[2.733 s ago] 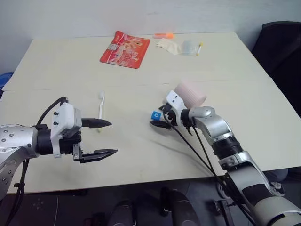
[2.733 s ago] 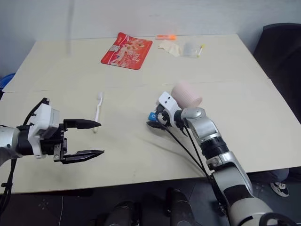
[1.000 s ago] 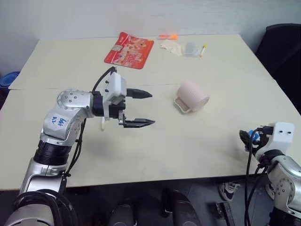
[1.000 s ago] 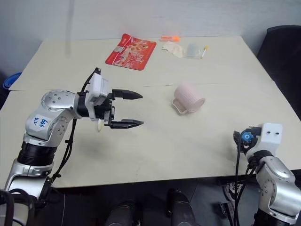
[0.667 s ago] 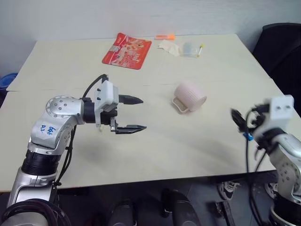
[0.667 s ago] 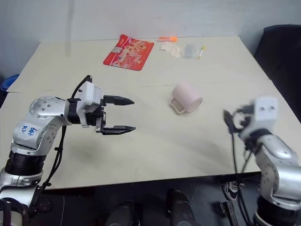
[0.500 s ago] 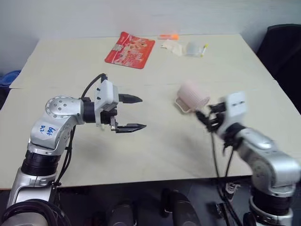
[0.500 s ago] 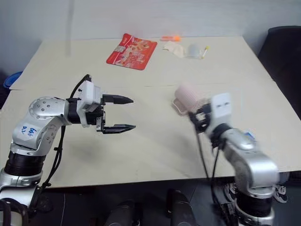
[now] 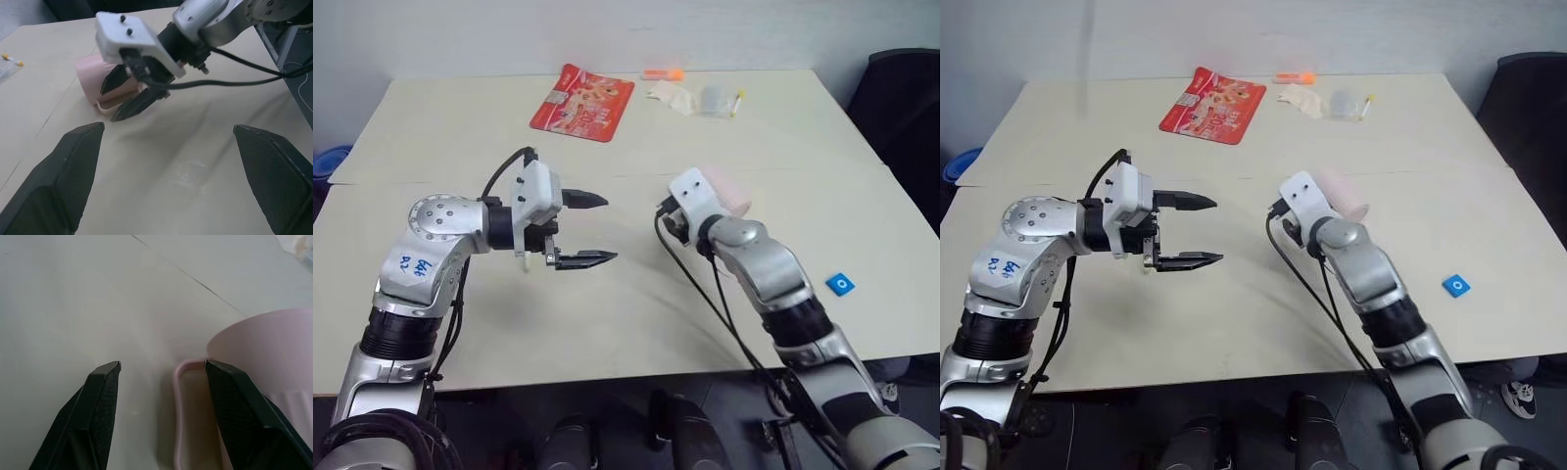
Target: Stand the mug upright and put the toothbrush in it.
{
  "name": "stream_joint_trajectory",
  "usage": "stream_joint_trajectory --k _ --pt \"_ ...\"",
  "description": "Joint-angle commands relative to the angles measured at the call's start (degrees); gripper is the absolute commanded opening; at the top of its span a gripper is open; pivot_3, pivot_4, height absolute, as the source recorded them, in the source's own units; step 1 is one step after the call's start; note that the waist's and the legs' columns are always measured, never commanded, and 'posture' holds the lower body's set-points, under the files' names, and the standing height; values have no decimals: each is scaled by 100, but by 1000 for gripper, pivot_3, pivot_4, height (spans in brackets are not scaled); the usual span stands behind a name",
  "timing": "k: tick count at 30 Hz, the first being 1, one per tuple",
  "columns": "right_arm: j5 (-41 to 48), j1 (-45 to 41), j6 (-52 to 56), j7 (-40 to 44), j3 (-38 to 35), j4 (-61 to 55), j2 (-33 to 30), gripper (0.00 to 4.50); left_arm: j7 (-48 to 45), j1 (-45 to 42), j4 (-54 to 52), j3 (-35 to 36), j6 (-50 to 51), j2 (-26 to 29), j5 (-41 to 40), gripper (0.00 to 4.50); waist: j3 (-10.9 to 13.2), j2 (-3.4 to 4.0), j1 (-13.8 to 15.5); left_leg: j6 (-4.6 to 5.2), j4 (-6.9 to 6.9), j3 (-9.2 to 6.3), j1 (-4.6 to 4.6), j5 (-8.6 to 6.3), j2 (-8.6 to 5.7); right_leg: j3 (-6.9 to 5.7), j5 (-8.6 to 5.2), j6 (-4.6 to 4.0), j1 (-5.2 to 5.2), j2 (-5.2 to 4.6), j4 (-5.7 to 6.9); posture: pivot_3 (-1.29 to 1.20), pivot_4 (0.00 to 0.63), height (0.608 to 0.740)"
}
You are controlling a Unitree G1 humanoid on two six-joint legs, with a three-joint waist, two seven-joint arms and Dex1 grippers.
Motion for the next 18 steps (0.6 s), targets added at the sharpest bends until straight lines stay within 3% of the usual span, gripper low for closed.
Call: stream_joint_trajectory --k 1,10,13,18 --pt "119 -334 -43 88 -496 549 144 2821 71 -76 -159 121 -60 36 25 4500 0 0 -10 0 0 -1 0 0 0 0 0 0 0 -1 1 0 150 740" --pt "424 -897 40 588 -1049 1507 261 2821 168 -43 -125 228 -99 120 46 4500 0 1 -99 0 0 -4 0 0 3 1 0 0 0 -2 2 0 150 740" --pt "523 -1121 -56 857 -1161 1862 267 2233 186 12 -148 251 -102 137 51 4500 0 1 -110 -2 -1 -2 0 1 5 3 0 0 -3 0 3 0 150 740" --pt "552 -1357 -269 1030 -1344 2189 220 531 204 42 -183 285 -66 171 38 4500 0 1 -103 -2 -2 -2 0 1 4 3 0 0 -3 -2 3 0 150 740"
